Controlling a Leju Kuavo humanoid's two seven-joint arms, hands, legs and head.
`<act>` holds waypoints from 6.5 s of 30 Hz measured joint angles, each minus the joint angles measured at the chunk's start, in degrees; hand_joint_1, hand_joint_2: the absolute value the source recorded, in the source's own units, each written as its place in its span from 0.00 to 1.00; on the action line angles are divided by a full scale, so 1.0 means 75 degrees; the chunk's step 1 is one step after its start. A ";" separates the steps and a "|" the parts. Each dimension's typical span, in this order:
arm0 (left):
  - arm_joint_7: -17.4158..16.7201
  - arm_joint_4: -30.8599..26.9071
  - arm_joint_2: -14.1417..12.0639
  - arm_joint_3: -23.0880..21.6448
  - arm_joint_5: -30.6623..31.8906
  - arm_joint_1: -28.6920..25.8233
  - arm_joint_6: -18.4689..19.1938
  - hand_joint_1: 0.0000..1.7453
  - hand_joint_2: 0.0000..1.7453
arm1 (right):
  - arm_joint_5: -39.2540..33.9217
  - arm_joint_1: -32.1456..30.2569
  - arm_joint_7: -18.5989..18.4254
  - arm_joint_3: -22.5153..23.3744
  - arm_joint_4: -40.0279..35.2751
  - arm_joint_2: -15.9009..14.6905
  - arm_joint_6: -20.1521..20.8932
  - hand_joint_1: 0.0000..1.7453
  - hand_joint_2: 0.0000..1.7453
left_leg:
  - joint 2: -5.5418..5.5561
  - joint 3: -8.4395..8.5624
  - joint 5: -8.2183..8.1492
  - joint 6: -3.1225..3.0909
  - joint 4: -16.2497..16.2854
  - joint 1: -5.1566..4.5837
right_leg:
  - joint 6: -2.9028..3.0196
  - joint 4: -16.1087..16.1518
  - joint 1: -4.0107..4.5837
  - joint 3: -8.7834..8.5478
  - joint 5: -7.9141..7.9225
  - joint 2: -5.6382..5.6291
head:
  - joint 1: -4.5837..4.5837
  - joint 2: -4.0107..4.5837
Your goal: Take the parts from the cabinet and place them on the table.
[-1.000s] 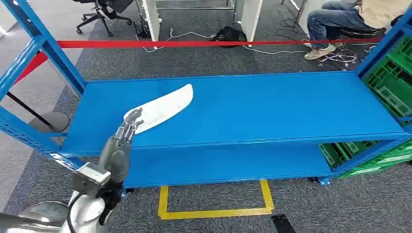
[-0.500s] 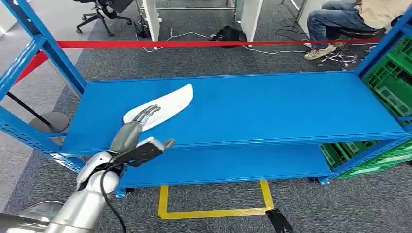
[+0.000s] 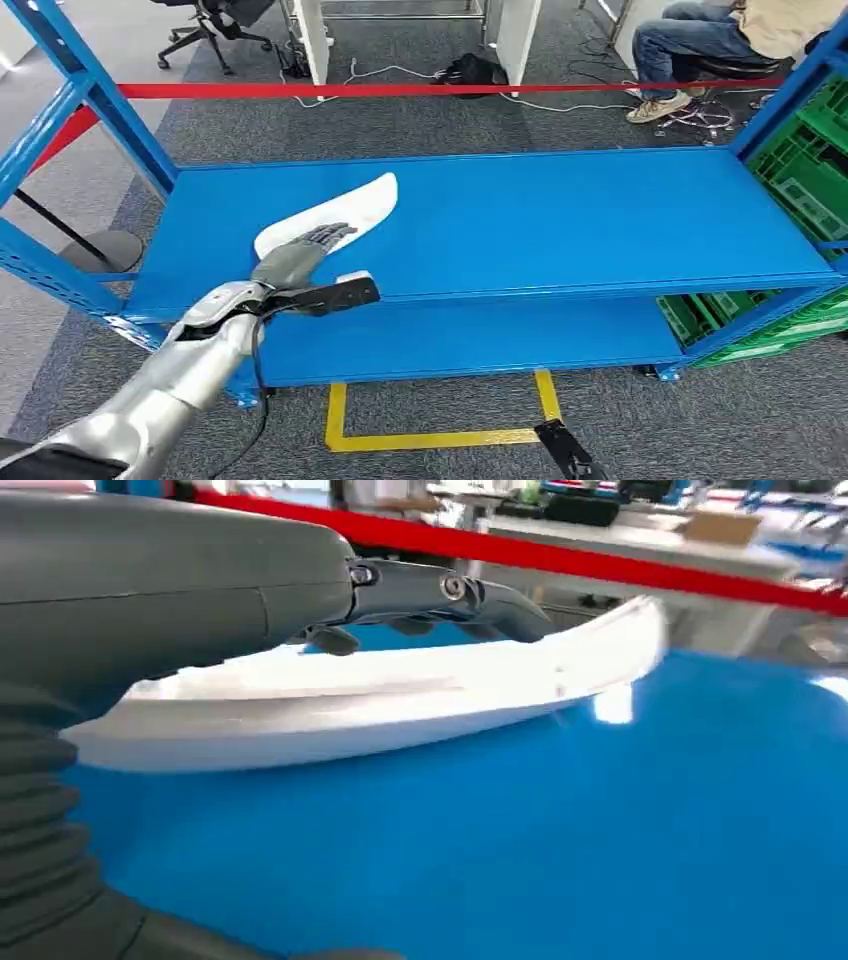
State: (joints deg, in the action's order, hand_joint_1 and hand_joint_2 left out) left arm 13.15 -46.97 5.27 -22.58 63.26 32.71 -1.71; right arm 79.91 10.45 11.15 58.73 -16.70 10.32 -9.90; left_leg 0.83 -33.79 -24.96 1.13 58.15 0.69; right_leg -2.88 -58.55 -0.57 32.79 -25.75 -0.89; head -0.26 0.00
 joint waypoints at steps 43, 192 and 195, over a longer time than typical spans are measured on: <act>-0.1681 0.2010 -0.0178 -0.0323 0.2406 0.1390 -0.0280 0.00 1.00 | -0.0492 -0.0074 -0.0079 -0.0306 0.0000 0.0000 0.0017 0.00 1.00 | 0.0001 -0.0017 0.0005 -0.0004 0.0000 0.0000 | 0.0001 -0.0002 0.0000 0.0011 0.0002 0.0002 | 0.0000 0.0000; 0.3448 -0.7831 0.1268 0.0644 -0.8639 -0.5564 0.2722 1.00 1.00 | -0.1285 -0.0655 0.1466 0.0286 0.0000 0.0128 -0.0137 0.00 1.00 | 0.0004 -0.0078 -0.0025 -0.0134 0.0020 -0.0127 | -0.0116 0.0030 -0.0125 0.0062 0.0027 0.0005 | 0.0003 0.0000; 0.3118 -0.7761 0.1288 0.0694 -0.8817 -0.5567 0.2631 1.00 1.00 | -0.1294 -0.0655 0.1302 0.0344 0.0000 0.0140 -0.0248 0.00 1.00 | -0.0008 0.0026 0.0084 -0.0250 -0.0190 -0.0045 | -0.0192 0.0075 -0.0125 0.0038 0.0014 0.0016 | -0.0003 0.0000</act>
State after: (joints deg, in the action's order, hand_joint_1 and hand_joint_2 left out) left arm 36.54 -105.17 14.93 -17.38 -2.87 -9.04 18.03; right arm 70.20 5.54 20.92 61.31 -16.70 11.37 -11.76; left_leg 0.77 -33.60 -24.33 -0.74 56.72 0.35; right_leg -4.32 -57.99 -1.50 33.08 -25.65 -0.77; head -0.28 0.00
